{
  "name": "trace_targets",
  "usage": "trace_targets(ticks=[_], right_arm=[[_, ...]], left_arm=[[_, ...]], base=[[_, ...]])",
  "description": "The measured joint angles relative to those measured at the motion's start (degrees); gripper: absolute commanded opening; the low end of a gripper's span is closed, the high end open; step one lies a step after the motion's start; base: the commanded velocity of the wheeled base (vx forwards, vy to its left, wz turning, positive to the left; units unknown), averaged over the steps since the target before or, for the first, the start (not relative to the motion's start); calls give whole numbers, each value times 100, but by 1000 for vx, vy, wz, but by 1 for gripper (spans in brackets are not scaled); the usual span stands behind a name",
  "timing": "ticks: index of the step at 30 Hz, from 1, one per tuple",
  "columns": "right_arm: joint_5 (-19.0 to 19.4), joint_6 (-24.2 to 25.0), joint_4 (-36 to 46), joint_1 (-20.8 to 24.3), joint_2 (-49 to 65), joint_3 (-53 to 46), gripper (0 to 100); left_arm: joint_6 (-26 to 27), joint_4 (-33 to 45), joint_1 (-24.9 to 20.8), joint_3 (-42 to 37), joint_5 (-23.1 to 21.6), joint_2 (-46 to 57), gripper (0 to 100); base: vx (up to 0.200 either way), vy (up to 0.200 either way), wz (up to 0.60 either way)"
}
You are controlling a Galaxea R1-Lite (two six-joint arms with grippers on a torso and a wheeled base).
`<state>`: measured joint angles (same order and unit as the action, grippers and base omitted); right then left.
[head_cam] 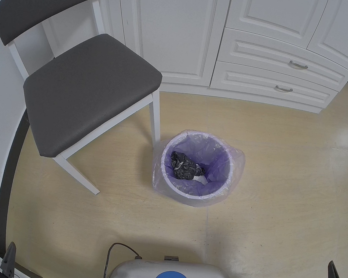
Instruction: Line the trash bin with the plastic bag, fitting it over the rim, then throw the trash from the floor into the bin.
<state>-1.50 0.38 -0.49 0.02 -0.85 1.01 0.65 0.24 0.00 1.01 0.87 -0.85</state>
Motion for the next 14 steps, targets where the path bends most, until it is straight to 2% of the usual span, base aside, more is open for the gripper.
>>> trace_targets(ticks=[14], right_arm=[[11,38,9,2,-2,0,100]], left_arm=[[-11,-13,0,0,-9,-5,100]], base=[[0,0,0]])
